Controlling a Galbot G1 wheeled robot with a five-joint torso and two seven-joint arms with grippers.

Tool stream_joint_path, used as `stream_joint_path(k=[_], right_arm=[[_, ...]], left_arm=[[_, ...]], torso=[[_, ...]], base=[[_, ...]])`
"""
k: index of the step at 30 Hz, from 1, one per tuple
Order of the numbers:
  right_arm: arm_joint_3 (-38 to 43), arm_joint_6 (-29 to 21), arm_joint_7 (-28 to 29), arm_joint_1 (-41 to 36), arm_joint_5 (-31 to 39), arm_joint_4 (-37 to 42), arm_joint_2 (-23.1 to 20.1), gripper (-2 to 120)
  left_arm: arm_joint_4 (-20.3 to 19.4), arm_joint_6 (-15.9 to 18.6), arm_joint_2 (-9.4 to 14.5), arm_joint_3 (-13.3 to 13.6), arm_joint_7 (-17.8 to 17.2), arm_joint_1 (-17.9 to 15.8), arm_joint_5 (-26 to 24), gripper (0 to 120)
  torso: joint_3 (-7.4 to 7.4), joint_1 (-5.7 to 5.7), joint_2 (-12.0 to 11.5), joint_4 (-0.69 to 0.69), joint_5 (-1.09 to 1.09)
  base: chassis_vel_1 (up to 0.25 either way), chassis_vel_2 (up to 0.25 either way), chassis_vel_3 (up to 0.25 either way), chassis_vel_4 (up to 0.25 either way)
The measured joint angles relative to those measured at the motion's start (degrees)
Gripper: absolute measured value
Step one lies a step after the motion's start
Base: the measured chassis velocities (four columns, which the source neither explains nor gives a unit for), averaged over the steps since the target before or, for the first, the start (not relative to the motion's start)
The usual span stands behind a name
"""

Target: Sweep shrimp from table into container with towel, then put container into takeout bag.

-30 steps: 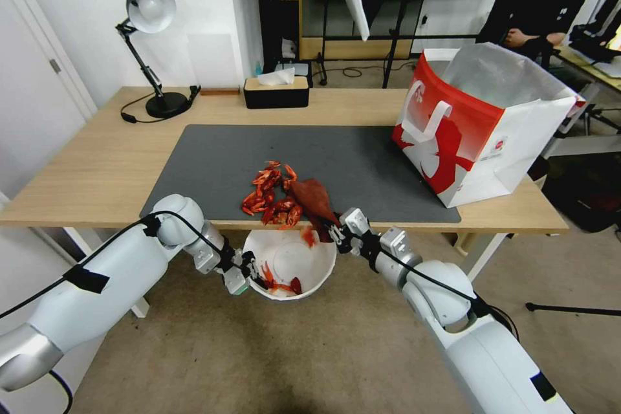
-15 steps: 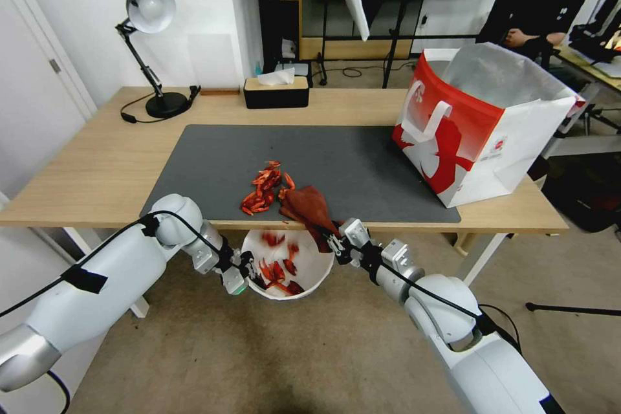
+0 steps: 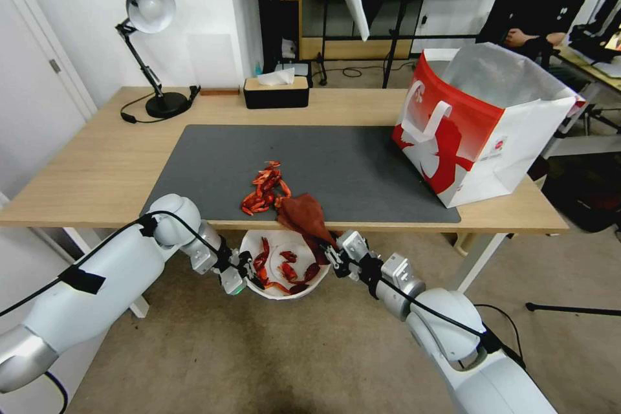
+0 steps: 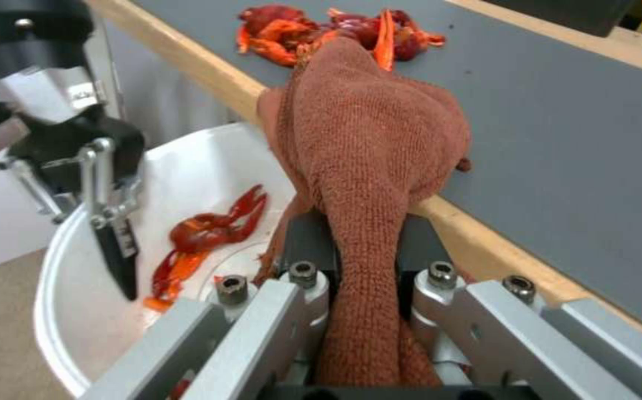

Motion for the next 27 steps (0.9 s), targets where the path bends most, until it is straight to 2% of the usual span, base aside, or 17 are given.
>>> stream_joint_path(k=[7, 27], right_arm=[[-0.3, 1.4, -1.1, -3.6, -2.4, 1.7, -0.2, 6], [0.0, 2.3, -1.7, -7.4, -3.7, 4.9, -1.3, 6]], left_arm=[[0.2, -0.1, 0.1, -0.6, 0.0, 0.4, 0.1, 0], [0.4, -0.3, 0.1, -0.9, -0.2, 0.4, 0.3, 0]], torso=[[0.00, 0.00, 0.0, 0.00, 0.00], [0.00, -0.01, 0.0, 0.00, 0.00]], base=[[0.000, 0.000, 0.000, 0.000], [0.000, 0.000, 0.000, 0.000]])
